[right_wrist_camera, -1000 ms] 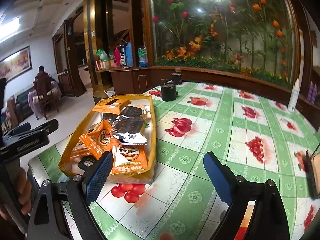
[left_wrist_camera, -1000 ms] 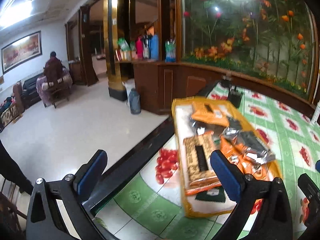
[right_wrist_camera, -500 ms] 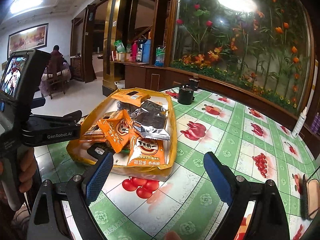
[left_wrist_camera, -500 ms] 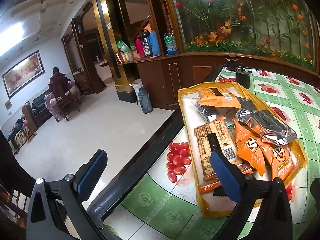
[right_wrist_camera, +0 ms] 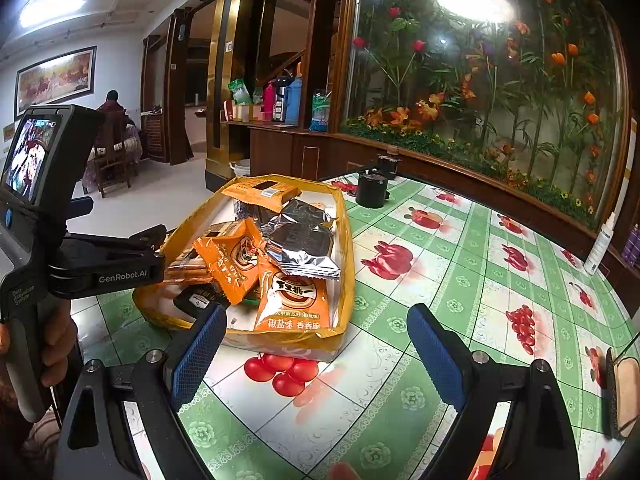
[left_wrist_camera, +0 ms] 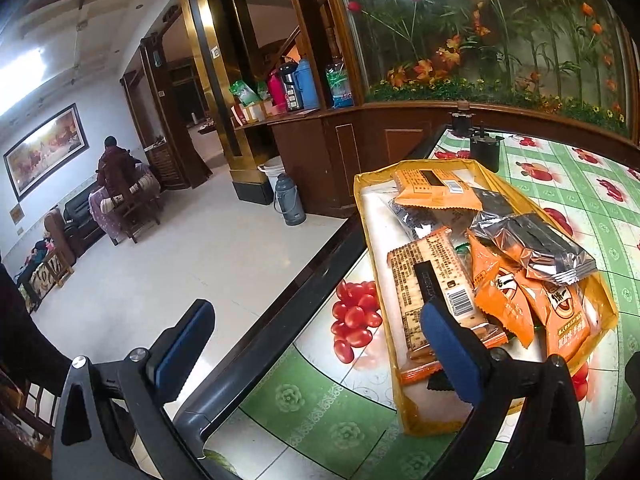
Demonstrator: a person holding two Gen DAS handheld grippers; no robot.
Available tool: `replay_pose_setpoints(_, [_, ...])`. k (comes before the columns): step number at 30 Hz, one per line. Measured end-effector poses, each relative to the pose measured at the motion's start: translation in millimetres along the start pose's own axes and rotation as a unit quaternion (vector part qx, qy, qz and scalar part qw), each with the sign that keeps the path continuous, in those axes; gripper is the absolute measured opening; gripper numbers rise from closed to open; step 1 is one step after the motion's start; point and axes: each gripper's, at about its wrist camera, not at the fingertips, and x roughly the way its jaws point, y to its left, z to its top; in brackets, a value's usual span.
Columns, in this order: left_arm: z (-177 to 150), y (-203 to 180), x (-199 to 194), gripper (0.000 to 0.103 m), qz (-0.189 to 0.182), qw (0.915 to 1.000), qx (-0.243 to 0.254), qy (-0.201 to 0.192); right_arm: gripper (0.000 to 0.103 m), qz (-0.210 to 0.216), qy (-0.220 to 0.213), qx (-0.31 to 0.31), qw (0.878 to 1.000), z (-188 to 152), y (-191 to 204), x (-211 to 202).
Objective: Organize snacks
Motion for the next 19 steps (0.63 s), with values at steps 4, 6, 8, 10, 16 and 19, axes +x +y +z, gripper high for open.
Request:
replay_pose_setpoints(4, [-1.1, 0.3, -0.1, 0.103, -0.001, 1.0, 0.001, -0.001, 0.094, -0.002, 0.0, -0.001, 1.0, -0.2, -0.2, 0.1])
replay_pose_setpoints(6, [-1.3, -0.1, 0.3, 0.103, -0.001, 1.0, 0.002, 0.0, 0.094, -0.002, 0.0, -0.001, 1.0, -0.5, -1.0, 0.9])
replay_pose_setpoints(8, [-2.1, 0.0, 0.7, 0.103, -0.002, 1.0, 0.002, 0.001, 0.094, -0.001, 0.0, 0.0, 1.0, -0.7, -1.1, 1.0])
replay_pose_setpoints(10, [-2.3, 0.2, 0.8, 0.103, -0.001, 1.0, 0.003, 0.001, 0.094, -0.002, 0.0, -0.001, 1.0, -0.5, -1.0, 0.9])
replay_pose_setpoints(16, [-5.9, 2.7, 1.4, 0.103, 0.003, 1.0, 0.001, 0.002, 0.094, -0.002, 0.0, -0.001, 1.0, -1.3, -2.0, 1.3])
replay_pose_setpoints(19, [-6.2, 4.2, 4.0, 0.103, -0.001, 1.0, 0.0, 0.007, 0.094, -0.001, 0.001, 0.0, 1.0, -1.1, -1.9, 1.1])
